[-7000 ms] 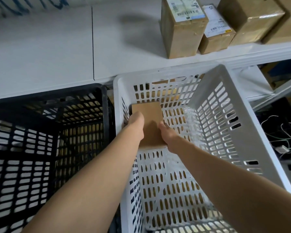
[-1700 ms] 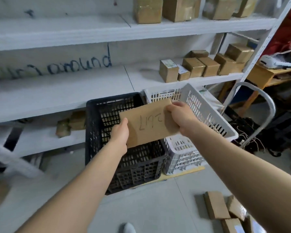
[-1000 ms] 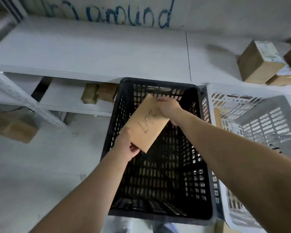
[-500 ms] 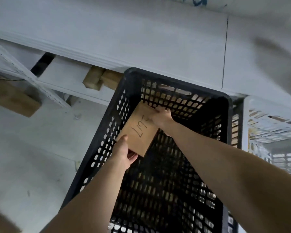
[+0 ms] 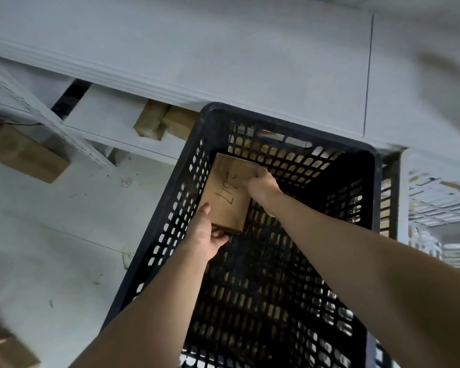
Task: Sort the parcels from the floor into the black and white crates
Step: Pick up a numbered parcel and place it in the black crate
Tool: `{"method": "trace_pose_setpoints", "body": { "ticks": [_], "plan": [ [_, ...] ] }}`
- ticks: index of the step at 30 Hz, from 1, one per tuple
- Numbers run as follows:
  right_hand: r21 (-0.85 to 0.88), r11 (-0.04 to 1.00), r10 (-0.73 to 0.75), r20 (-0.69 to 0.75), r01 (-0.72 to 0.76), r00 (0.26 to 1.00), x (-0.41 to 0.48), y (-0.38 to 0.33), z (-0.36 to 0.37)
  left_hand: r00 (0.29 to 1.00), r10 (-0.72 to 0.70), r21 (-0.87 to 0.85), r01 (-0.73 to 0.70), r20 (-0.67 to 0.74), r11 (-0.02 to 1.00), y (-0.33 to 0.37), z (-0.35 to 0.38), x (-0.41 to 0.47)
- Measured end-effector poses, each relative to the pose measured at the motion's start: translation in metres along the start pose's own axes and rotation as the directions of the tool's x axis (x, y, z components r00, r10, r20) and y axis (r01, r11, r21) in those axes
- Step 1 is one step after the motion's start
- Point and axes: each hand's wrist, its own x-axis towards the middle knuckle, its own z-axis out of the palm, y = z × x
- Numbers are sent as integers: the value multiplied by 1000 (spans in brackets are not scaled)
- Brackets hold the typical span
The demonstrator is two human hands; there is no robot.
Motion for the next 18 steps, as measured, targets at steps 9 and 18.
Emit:
{"method": "trace_pose_setpoints", "body": {
  "ticks": [9,18],
  "plan": [
    [145,972,-168,-121,185,978,-78,-61,-28,959,279,378,-273,39,885,42,23,-85],
    [160,821,-433,-450,548,781,-253,-110,-74,505,608,302,-861,613,410,61,44,-244]
  ]
}}
